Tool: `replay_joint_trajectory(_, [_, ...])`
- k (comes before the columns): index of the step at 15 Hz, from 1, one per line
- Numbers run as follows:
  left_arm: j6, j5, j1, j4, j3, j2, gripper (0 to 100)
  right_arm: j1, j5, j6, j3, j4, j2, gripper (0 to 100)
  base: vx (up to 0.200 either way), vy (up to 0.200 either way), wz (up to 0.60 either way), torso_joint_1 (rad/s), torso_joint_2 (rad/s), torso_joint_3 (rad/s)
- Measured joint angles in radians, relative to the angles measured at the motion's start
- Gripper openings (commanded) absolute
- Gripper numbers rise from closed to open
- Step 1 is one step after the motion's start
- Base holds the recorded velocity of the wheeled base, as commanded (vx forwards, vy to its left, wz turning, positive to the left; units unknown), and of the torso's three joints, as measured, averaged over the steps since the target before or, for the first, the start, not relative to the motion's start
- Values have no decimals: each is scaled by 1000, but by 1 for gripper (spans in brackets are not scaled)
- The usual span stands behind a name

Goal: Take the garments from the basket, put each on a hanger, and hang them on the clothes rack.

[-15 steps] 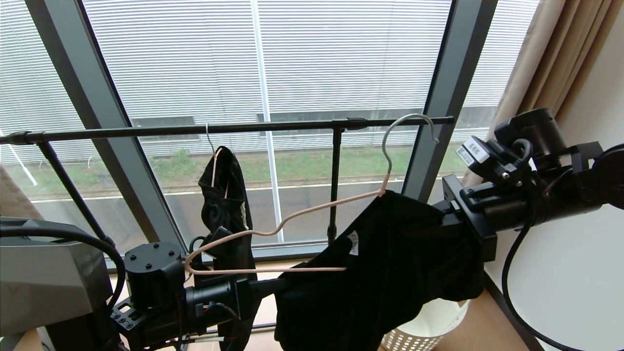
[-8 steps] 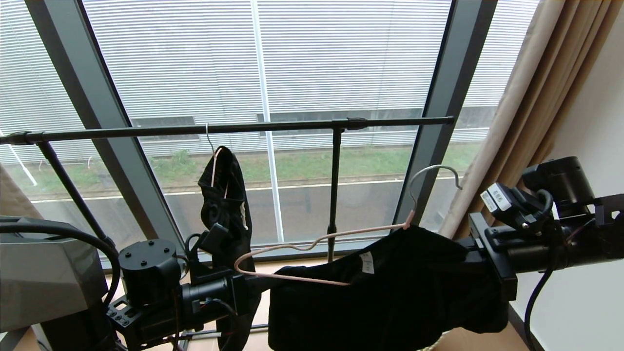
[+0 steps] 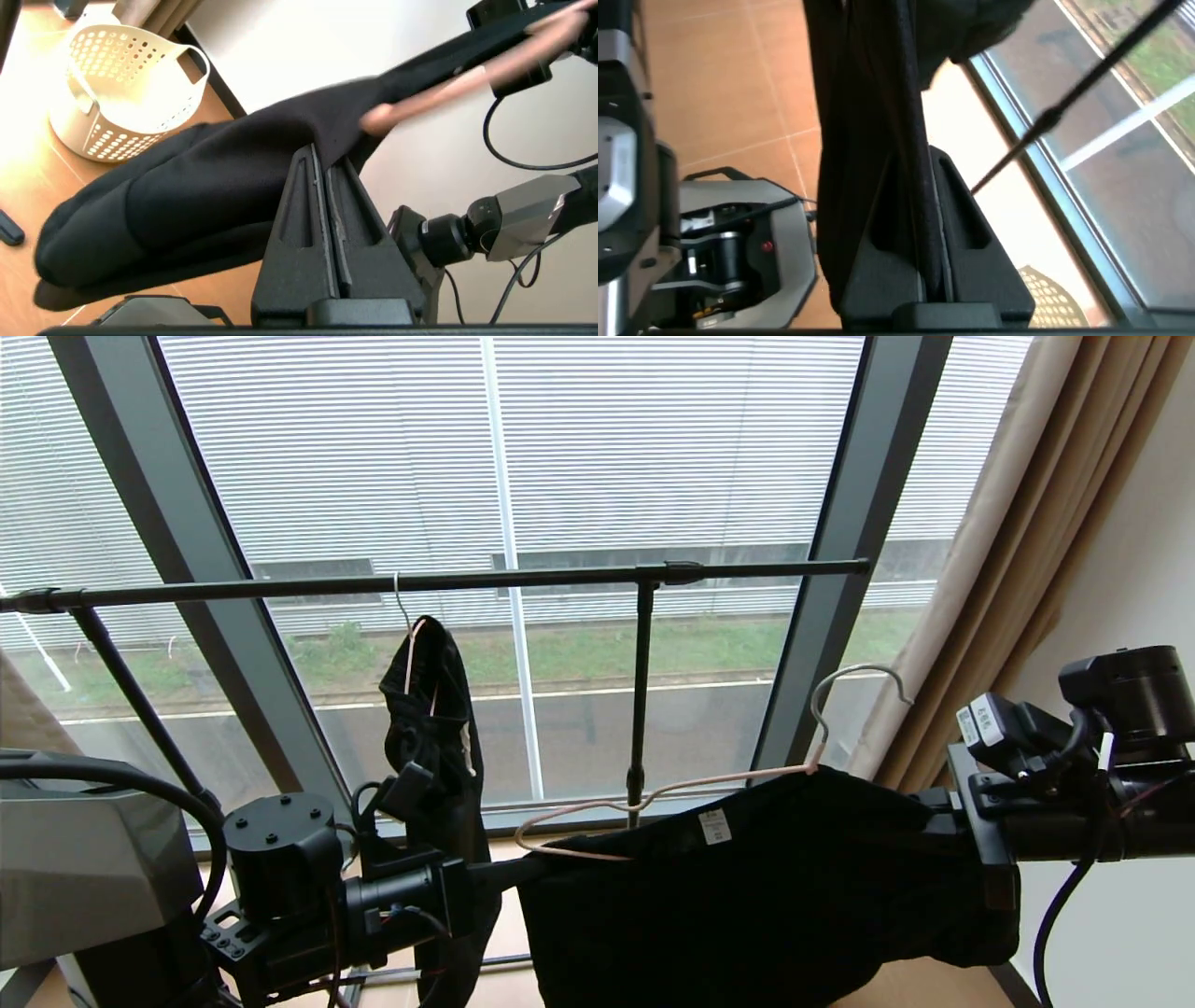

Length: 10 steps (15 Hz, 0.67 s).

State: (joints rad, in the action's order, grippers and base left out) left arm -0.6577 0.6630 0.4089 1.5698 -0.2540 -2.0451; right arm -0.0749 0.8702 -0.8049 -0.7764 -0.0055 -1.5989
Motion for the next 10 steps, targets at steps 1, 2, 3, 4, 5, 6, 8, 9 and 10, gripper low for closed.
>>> replay_joint_trajectory(1, [0,0,-3,0,0,1,0,2,-16,0,8,-14,1,0,0,0,0,0,0,0])
replay_joint_trajectory(2, [0,0,-3,0,-1,3,0,3,-27,0,14,-34,1,0,0,0,0,0,0,0])
replay_joint_trajectory(3, [1,0,-7,0,-1,5,0,4,-44,-1,28,-77,0,0,0,0,0,0,0,0])
replay_joint_trajectory(4, [1,0,-14,0,-1,9,0,5,-53,-1,46,-110,0,0,0,0,0,0,0,0])
replay_joint_trajectory(5, [2,0,-21,0,-1,13,0,4,-56,-2,60,-136,-1,0,0,0,0,0,0,0])
replay_joint_trajectory(6, [2,0,-27,0,-2,17,0,5,-59,-4,69,-138,-1,0,0,0,0,0,0,0])
replay_joint_trajectory(8, [2,0,-38,0,-2,30,0,7,-61,-21,77,-141,-2,0,0,0,0,0,0,0])
replay_joint_trajectory(9, [3,0,-43,0,-2,35,0,12,-61,-31,78,-141,-3,0,0,0,0,0,0,0])
replay_joint_trajectory(10, [3,0,-47,0,-3,39,0,21,-61,-43,80,-140,-3,0,0,0,0,0,0,0])
